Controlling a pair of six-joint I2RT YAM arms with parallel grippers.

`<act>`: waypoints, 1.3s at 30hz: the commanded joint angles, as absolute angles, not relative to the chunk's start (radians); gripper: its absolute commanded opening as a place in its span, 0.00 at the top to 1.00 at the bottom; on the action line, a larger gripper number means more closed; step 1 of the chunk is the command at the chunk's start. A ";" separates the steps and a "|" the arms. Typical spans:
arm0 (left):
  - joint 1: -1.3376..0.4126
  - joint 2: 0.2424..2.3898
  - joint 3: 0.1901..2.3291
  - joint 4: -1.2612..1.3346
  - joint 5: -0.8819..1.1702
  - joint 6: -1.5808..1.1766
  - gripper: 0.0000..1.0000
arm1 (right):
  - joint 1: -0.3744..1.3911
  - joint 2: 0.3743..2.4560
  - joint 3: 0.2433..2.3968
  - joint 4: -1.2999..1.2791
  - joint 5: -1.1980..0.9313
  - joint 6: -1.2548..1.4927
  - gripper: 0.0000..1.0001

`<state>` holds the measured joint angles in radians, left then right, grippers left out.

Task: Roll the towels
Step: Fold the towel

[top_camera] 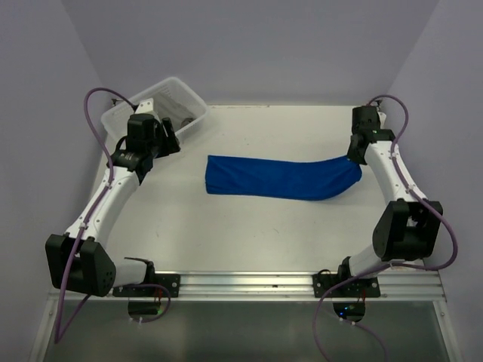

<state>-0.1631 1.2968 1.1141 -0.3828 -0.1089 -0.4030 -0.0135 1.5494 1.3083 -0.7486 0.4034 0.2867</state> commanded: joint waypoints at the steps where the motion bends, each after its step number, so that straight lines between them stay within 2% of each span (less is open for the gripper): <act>1: -0.155 1.264 1.109 -0.357 -0.072 -0.403 0.34 | -0.017 1.526 1.406 -0.833 0.497 0.239 1.00; 4: -0.155 1.252 1.109 -0.356 -0.077 -0.400 0.34 | -0.005 1.549 1.494 -0.859 0.479 0.229 1.00; 15: -0.155 1.255 1.108 -0.353 -0.058 -0.403 0.34 | 0.374 1.785 1.828 -0.988 0.417 0.276 1.00; 28: -0.153 1.261 1.106 -0.353 -0.043 -0.410 0.34 | 0.632 2.097 2.209 -1.066 0.311 0.400 1.00; 39: -0.153 1.262 1.103 -0.351 -0.025 -0.414 0.34 | 0.686 2.155 2.218 -1.022 0.238 0.434 1.00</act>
